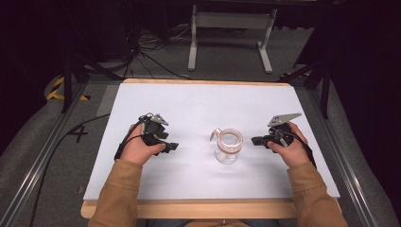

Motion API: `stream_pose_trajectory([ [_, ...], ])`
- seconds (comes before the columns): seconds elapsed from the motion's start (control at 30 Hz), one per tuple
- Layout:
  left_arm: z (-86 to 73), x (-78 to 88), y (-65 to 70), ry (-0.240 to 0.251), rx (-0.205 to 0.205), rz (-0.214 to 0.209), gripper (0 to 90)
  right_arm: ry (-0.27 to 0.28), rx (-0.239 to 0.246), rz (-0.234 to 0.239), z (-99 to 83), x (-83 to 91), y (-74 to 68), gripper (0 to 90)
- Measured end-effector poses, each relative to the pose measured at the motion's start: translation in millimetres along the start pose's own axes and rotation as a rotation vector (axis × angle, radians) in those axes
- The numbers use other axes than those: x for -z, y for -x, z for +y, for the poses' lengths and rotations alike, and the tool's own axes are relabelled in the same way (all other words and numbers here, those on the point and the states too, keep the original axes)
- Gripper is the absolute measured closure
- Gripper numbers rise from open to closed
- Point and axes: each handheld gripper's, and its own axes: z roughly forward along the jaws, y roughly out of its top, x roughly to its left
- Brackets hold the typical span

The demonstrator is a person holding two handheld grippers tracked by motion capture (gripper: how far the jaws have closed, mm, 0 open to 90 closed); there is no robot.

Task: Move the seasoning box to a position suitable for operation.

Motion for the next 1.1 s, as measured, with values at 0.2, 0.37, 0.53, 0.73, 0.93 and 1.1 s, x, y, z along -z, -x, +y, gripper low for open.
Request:
stream_pose_trajectory([
  [0.2,1.8,17.3,4.8,0.075,-0.007,-0.022,33.6,0.019,0.018,0.032,-1.2,-1.0,-0.2,90.0],
  [0.37,-2.0,28.7,8.6,0.136,-0.013,-0.029,32.0,0.074,0.037,0.058,2.2,1.0,-2.0,90.0],
  [0.53,-4.4,34.6,12.2,0.156,-0.004,-0.013,31.1,0.118,0.051,0.058,7.2,0.1,-4.2,90.0],
  [0.73,-8.2,38.7,13.6,0.168,-0.016,0.006,30.5,0.112,0.055,0.075,10.3,-11.1,-4.3,90.0],
  [0.93,-13.0,41.3,12.5,0.167,-0.002,0.014,30.2,0.070,0.054,0.089,10.9,-26.7,-2.7,90.0],
  [1.1,-15.2,39.8,11.8,0.165,0.014,0.021,30.0,0.043,0.061,0.095,10.2,-34.8,-3.8,90.0],
])
